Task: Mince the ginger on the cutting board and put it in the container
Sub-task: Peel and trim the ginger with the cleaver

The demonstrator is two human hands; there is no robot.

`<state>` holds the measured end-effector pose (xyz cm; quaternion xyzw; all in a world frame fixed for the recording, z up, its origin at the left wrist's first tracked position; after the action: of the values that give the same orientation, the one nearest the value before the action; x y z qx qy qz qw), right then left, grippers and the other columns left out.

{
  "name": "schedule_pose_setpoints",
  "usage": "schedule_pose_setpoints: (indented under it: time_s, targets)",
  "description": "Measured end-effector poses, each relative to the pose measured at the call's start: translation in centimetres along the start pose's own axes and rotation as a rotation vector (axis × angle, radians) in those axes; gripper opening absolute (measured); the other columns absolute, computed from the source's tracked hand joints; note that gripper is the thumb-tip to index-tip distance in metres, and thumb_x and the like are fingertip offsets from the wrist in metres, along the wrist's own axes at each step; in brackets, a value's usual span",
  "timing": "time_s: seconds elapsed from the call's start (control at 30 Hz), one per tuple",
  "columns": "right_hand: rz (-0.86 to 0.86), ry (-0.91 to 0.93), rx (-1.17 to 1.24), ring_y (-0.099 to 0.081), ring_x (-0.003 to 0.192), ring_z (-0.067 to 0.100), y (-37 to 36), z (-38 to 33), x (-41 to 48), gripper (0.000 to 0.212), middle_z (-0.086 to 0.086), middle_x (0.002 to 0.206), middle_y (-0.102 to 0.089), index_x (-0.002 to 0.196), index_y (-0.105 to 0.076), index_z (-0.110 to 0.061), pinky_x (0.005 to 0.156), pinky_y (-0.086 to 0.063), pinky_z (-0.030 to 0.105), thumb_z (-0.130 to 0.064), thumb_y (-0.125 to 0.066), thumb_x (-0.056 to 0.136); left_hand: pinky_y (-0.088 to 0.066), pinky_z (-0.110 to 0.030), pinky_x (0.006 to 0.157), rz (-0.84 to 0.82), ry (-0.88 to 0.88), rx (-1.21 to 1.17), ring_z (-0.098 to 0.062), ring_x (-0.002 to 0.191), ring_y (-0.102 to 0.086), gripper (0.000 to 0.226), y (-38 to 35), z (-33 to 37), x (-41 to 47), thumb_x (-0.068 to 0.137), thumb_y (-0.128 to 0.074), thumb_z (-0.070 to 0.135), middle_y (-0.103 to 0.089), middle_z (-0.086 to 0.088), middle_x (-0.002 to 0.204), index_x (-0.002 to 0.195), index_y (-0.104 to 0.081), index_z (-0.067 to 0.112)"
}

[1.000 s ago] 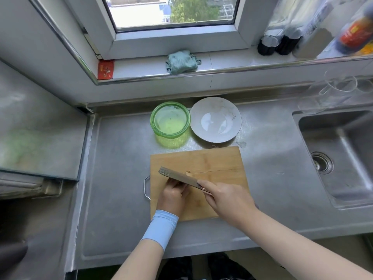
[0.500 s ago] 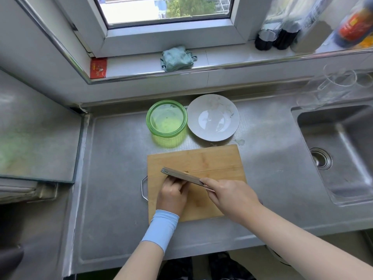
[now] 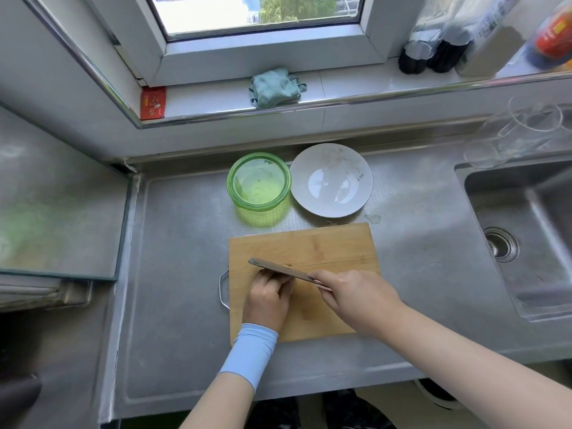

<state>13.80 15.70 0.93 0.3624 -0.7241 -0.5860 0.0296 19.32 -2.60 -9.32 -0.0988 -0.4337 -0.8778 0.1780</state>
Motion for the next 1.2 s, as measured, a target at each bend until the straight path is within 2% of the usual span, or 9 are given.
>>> schedule_pose_setpoints:
  time_s: [0.2,0.33,0.57,0.7,0.87,1.03,1.2]
  targets:
    - [-0.053,0.019,0.02,-0.063,0.087,0.032,0.4,0.3,1.0,0.028,0.001,0.1,-0.069,0.13,-0.044,-0.042,0.066,-0.053,0.039,-0.044,-0.036,0.103,-0.047,-0.024,0.076,0.003,0.071,-0.035,-0.017,0.083,-0.056,0.008,0.2,0.3,0.0,0.078,-0.073,0.013,-0.07,-0.009,0.082,0.079,-0.076,0.006]
    - [-0.061,0.031,0.017,-0.061,0.08,0.033,0.5,0.5,1.2,0.025,0.003,0.094,-0.067,0.126,-0.044,-0.038,0.064,-0.053,0.039,-0.043,-0.035,0.103,-0.048,-0.025,0.075,0.018,0.087,-0.072,-0.018,0.081,-0.058,0.022,0.4,0.6,0.1,0.086,-0.064,0.023,-0.069,-0.007,0.08,0.078,-0.076,0.007]
    - [-0.083,0.052,0.021,-0.056,0.074,0.034,0.4,0.8,2.0,0.02,0.006,0.088,-0.063,0.12,-0.043,-0.034,0.059,-0.05,0.039,-0.041,-0.036,0.103,-0.048,-0.022,0.073,0.016,0.144,-0.102,-0.017,0.078,-0.059,0.021,0.6,0.8,0.0,0.086,-0.062,0.023,-0.068,-0.003,0.08,0.078,-0.075,0.009]
    - [-0.097,0.042,0.047,-0.056,0.075,0.034,0.1,1.4,2.1,0.017,0.005,0.086,-0.062,0.117,-0.043,-0.037,0.064,-0.051,0.041,-0.041,-0.036,0.102,-0.047,-0.021,0.072,0.011,0.172,-0.114,-0.017,0.079,-0.059,0.007,0.4,0.8,0.0,0.079,-0.068,0.009,-0.067,-0.001,0.081,0.077,-0.074,0.011]
    - [-0.105,0.048,0.074,-0.054,0.076,0.032,-0.2,1.1,3.1,0.017,0.004,0.087,-0.061,0.116,-0.046,-0.034,0.061,-0.047,0.038,-0.04,-0.038,0.102,-0.044,-0.014,0.072,-0.001,0.191,-0.132,-0.015,0.076,-0.06,0.011,0.8,1.0,0.1,0.073,-0.071,0.002,-0.066,0.003,0.08,0.073,-0.073,0.012]
    - [-0.169,0.028,0.126,-0.051,0.075,0.03,-0.1,1.8,3.2,0.007,-0.003,0.076,-0.051,0.104,-0.044,-0.032,0.065,-0.047,0.04,-0.038,-0.04,0.101,-0.049,-0.026,0.07,0.001,0.204,-0.165,-0.015,0.079,-0.063,0.011,0.8,1.0,0.0,0.078,-0.066,0.007,-0.066,0.006,0.083,0.071,-0.071,0.013]
    - [-0.241,0.001,0.286,-0.055,0.077,0.029,-0.7,2.0,5.3,0.008,-0.001,0.076,-0.057,0.091,-0.041,-0.032,0.071,-0.05,0.044,-0.033,-0.043,0.099,-0.05,-0.023,0.072,-0.013,0.186,-0.177,-0.01,0.083,-0.062,0.016,1.0,1.1,0.1,0.077,-0.075,-0.004,-0.065,0.007,0.086,0.072,-0.072,0.011]
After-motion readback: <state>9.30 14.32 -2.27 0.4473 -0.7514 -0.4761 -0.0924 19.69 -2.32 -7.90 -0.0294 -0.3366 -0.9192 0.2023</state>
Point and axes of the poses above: each hand's wrist, its own x-axis towards the middle knuckle, its own y-axis out of the back of the hand, z = x × y, the point moved 1 cm from there along x, towards the middle knuckle
